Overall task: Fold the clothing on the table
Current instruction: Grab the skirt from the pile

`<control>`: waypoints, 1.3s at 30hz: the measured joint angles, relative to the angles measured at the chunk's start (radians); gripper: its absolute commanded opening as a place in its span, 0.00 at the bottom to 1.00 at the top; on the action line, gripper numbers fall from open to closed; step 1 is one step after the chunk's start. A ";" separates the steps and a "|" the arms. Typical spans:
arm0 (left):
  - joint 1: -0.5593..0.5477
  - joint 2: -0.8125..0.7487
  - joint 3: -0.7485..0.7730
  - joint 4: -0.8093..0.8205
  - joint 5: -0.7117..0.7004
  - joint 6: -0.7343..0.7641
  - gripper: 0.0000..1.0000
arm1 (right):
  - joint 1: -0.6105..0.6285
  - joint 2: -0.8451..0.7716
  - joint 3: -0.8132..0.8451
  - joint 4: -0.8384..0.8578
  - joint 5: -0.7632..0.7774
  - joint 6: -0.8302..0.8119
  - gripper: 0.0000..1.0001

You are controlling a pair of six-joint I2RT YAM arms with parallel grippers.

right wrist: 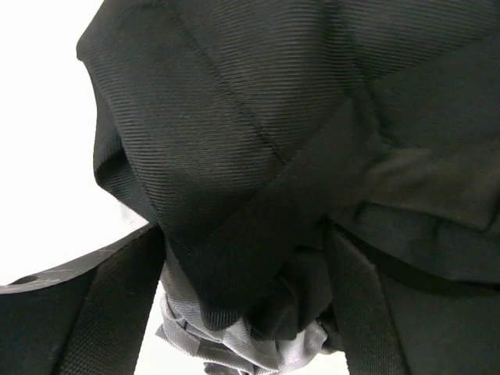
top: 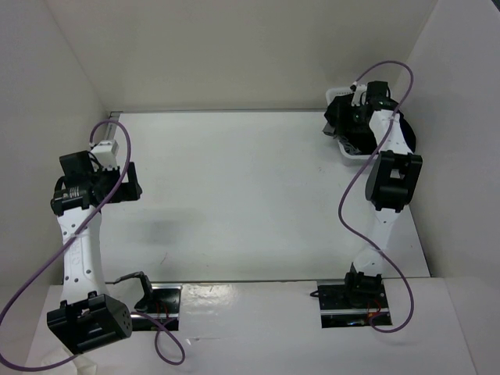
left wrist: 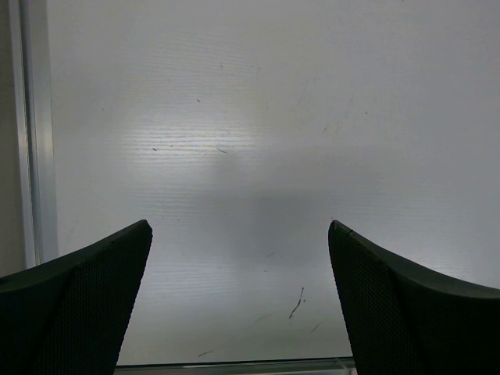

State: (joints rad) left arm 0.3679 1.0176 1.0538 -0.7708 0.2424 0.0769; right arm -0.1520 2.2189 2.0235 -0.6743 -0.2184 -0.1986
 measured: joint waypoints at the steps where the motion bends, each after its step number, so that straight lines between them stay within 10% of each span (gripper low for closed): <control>1: 0.000 0.000 0.000 0.000 0.000 0.000 1.00 | -0.011 0.000 0.005 -0.003 -0.010 0.000 0.84; 29: 0.000 0.027 0.000 -0.014 0.020 0.003 1.00 | -0.079 -0.034 0.094 -0.045 -0.119 0.017 0.85; 39: 0.000 0.033 0.000 -0.014 0.024 0.003 1.00 | -0.070 -0.034 0.025 -0.045 -0.092 -0.008 0.59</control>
State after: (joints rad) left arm 0.3683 1.0508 1.0538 -0.7845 0.2668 0.0795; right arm -0.2222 2.1849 2.0487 -0.7189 -0.3103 -0.2070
